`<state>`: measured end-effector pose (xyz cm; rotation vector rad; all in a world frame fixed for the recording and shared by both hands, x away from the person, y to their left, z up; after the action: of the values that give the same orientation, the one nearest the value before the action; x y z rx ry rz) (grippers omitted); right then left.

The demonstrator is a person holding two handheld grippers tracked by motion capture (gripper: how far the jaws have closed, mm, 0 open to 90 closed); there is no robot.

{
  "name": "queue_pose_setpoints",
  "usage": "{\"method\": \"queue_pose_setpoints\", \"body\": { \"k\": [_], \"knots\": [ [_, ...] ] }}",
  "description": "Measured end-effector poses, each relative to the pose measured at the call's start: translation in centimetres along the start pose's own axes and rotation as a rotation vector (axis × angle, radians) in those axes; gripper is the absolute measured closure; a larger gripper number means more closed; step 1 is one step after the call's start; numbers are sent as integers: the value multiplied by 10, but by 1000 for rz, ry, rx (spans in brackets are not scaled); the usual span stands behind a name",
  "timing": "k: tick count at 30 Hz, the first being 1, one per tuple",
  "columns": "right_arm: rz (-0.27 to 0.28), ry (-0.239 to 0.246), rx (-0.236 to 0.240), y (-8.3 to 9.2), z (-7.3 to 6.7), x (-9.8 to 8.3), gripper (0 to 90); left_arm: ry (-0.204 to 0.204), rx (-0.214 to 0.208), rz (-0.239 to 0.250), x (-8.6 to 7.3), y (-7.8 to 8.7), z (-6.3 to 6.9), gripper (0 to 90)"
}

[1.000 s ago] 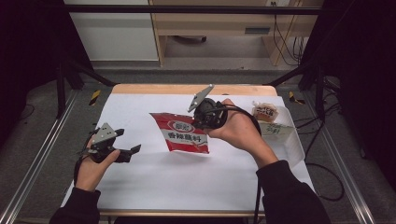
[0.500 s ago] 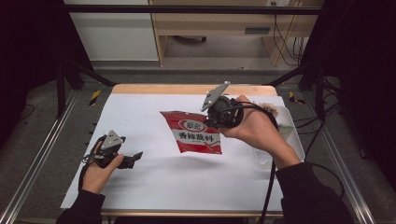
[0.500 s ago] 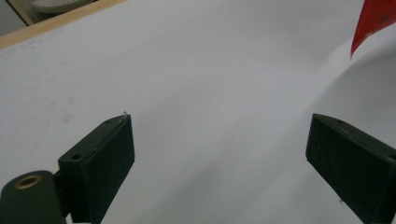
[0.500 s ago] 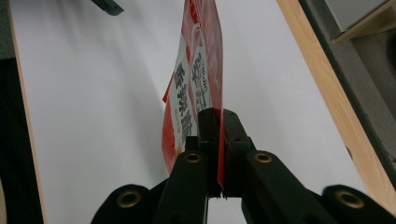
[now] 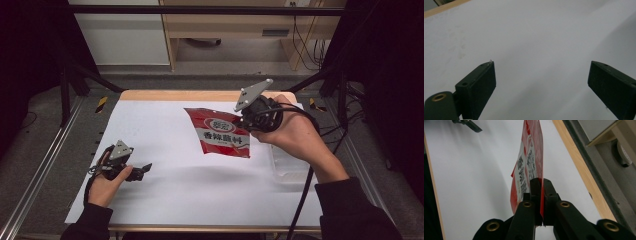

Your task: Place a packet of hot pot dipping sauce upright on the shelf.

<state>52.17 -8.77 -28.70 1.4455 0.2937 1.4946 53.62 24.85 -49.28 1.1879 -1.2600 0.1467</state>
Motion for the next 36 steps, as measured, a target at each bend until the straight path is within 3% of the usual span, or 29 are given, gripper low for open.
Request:
{"method": "queue_pose_setpoints", "body": {
  "k": [17, 36],
  "knots": [
    [14, -44, -71, 43, 20, -26, 897, 10, 3, -5, -3, 0, -3, 78],
    [-12, -157, -170, 92, 46, -86, 898, 30, 8, 3, -4, 1, -6, 77]
  ]
}}
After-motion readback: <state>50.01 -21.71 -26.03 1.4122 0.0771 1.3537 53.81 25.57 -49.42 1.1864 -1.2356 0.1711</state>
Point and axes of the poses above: each handheld gripper's, and its own axes: y roughly backward along the jaws, x roughly out of its top, z roughly to its right, the point moved 8 cm from there along -y, roughly forward along the jaws, and after that the axes turned 4 degrees about -y, right-handed, at the moved point
